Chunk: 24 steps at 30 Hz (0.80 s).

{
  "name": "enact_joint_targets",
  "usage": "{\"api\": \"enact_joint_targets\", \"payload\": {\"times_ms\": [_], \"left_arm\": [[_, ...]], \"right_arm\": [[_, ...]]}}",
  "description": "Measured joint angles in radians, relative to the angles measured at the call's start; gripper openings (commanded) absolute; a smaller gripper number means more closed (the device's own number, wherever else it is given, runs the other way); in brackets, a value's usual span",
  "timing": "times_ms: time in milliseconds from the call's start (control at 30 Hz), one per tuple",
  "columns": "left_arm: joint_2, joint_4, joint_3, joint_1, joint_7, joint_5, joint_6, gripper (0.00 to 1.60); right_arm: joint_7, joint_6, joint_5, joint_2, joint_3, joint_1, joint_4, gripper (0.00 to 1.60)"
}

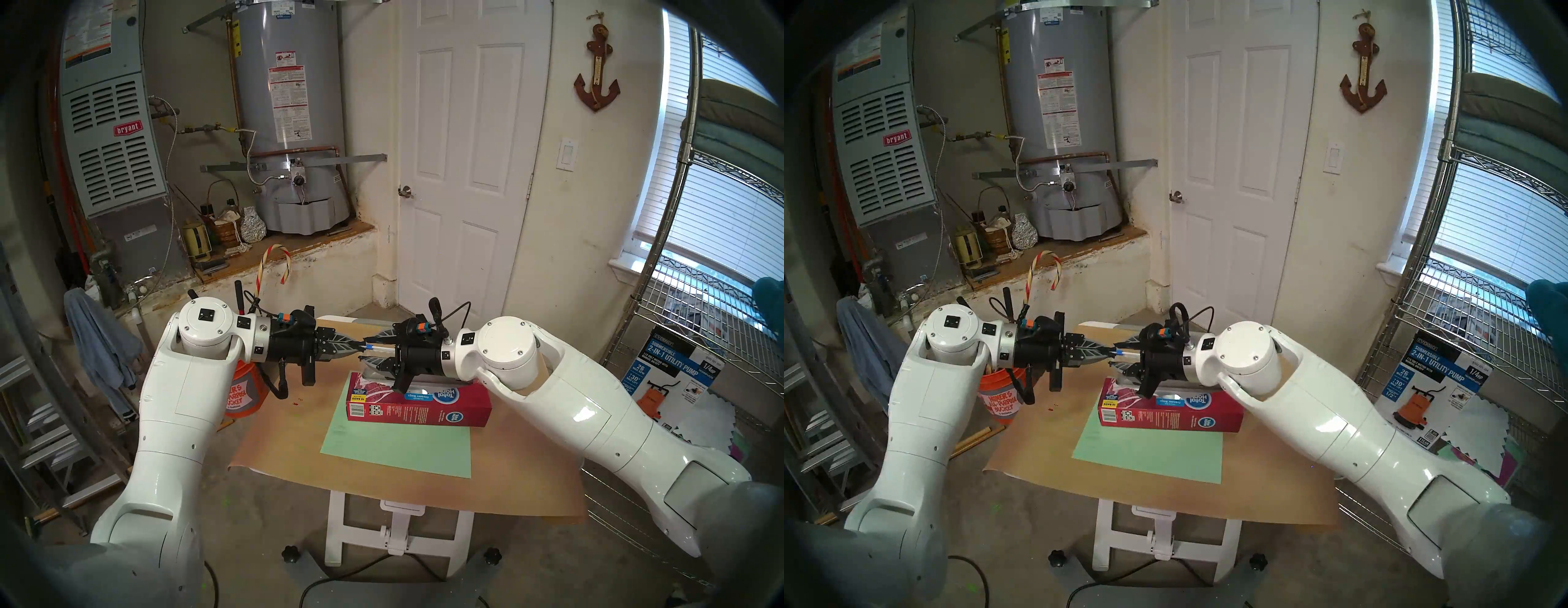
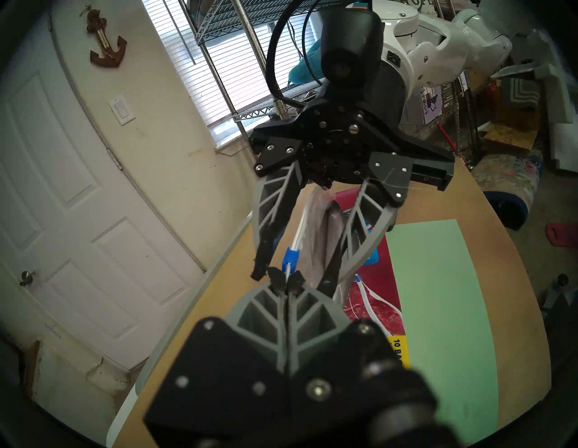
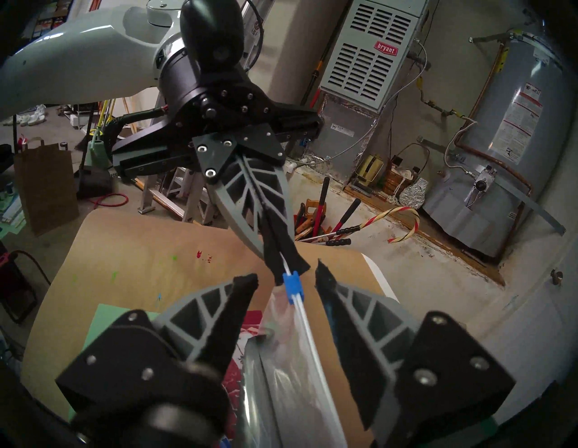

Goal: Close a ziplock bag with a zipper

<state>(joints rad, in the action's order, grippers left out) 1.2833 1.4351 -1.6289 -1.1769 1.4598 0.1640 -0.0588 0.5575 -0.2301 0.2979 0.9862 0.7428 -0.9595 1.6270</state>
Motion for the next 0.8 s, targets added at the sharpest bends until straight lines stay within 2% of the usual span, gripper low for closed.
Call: {"api": "enact_joint_targets", "payload": {"times_ms": [67, 533, 800], "left_arm": [[0.0, -0.002, -0.001, 0.001, 0.001, 0.0, -0.001, 0.0], [0.0, -0.008, -0.004, 0.002, 0.004, 0.001, -0.006, 0.0], [0.0, -0.006, -0.004, 0.002, 0.005, 0.003, -0.001, 0.0]], "right_arm": [[0.0, 0.0, 0.001, -0.001, 0.001, -0.001, 0.0, 1.07], [-0.006, -0.001, 0.019, -0.001, 0.015, -0.008, 0.01, 1.06], [-0.006, -0.002, 0.02, -0.001, 0.015, -0.01, 0.012, 0.9]]}}
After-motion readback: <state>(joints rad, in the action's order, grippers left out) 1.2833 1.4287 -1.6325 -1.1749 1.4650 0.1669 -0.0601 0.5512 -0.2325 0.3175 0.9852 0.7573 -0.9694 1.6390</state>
